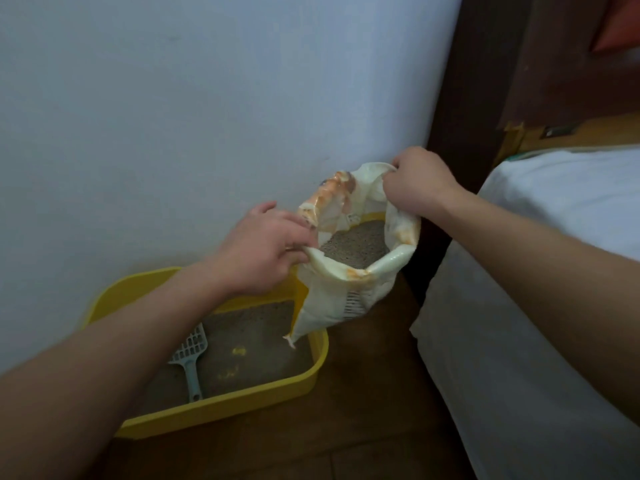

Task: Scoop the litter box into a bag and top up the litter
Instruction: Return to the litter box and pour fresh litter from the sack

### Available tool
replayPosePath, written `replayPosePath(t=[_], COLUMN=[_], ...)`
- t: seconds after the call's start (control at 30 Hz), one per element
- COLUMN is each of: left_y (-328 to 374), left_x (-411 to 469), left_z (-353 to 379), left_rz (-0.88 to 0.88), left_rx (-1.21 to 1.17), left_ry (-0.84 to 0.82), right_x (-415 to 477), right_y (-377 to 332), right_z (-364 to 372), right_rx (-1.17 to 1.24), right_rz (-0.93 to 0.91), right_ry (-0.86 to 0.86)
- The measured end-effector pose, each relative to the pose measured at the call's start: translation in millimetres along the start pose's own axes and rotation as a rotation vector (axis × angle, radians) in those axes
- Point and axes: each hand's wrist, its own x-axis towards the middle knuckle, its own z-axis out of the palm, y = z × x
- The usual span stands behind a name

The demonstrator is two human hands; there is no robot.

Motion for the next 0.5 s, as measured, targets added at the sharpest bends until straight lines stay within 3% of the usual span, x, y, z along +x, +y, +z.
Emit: replayPosePath(t=[0.13,0.27,0.5], left_y=[-17.7,-34.5,-39.8], left_x=[-12.1,-35.6,-49.3], left_z=[-3.7,15.3,34.9], left_rz=[-0.010,-0.023,-0.086], left_rx=[0.046,0.068,0.093], left_ry=[0.011,-0.107,-0.143], right_x=[-8.1,-19.1,-22.8], right_y=[-7.0,-10.0,-8.4], right_z=[11.6,35.0,50.2], right_rx=[0.036,-0.016,-0.027], right_rz=[0.032,-0.004,-0.065], right_ry=[-0.088,-0.182,-0.174])
